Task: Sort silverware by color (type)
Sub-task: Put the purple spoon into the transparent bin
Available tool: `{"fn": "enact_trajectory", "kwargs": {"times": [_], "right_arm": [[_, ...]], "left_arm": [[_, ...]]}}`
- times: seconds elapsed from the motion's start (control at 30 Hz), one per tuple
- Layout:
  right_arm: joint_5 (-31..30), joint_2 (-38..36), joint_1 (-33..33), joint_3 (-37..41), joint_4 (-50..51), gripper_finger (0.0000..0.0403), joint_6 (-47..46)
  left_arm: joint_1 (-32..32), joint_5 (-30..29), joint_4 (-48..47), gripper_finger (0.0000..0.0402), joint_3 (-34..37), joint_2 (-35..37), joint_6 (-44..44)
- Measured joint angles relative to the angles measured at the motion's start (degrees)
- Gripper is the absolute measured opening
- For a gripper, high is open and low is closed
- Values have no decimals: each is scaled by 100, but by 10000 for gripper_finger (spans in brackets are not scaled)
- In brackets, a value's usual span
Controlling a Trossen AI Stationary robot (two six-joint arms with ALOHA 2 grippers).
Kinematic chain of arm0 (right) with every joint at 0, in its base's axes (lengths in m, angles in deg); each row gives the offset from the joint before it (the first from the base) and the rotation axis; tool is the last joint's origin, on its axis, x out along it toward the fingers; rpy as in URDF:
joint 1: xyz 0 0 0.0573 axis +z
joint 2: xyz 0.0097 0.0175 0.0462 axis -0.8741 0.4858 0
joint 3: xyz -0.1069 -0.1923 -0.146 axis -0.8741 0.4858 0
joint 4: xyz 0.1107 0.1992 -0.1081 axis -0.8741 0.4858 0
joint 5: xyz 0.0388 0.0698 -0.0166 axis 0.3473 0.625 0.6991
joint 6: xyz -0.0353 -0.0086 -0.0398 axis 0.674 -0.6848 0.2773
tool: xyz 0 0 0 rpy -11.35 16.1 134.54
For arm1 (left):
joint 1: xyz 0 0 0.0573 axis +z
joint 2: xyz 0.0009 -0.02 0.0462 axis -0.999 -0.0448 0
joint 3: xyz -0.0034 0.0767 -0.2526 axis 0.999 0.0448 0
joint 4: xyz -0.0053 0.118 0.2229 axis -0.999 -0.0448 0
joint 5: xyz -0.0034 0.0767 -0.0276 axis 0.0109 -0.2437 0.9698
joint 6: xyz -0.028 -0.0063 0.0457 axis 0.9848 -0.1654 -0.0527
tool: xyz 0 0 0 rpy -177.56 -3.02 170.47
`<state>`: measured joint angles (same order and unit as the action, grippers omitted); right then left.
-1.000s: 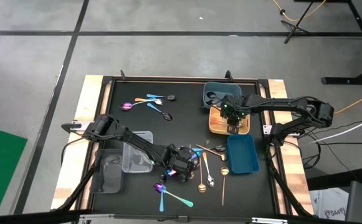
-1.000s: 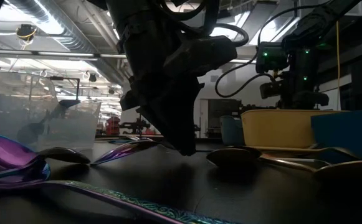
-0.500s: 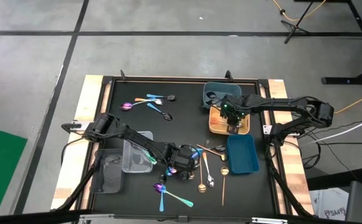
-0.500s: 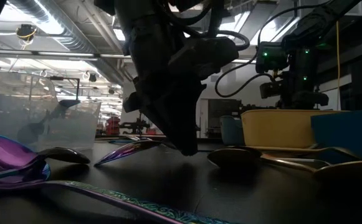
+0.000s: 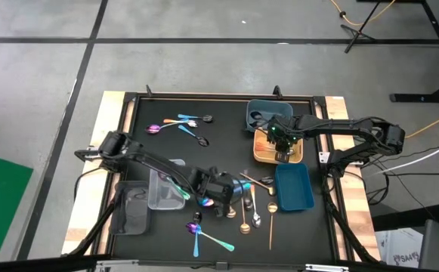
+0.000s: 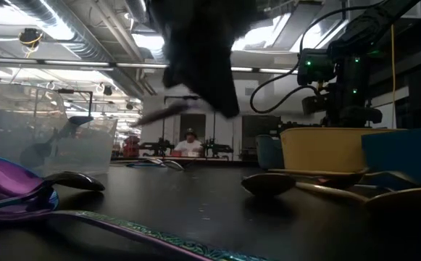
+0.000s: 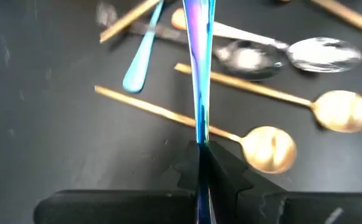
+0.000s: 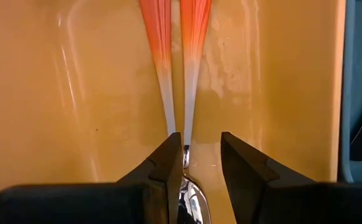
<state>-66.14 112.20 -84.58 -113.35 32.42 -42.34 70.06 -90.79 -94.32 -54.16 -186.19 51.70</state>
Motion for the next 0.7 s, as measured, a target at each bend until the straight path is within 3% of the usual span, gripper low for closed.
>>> {"fn": "enact_trajectory", "kwargs": {"times": [0.37, 0.7], "right_arm": [[0, 0, 1, -1, -4, 101, 1], [0, 0, 1, -1, -7, 101, 1]], "left_arm": [[0, -127, -96, 11, 0, 684, -1224], [-4, -126, -895, 11, 0, 1378, -2348]]}}
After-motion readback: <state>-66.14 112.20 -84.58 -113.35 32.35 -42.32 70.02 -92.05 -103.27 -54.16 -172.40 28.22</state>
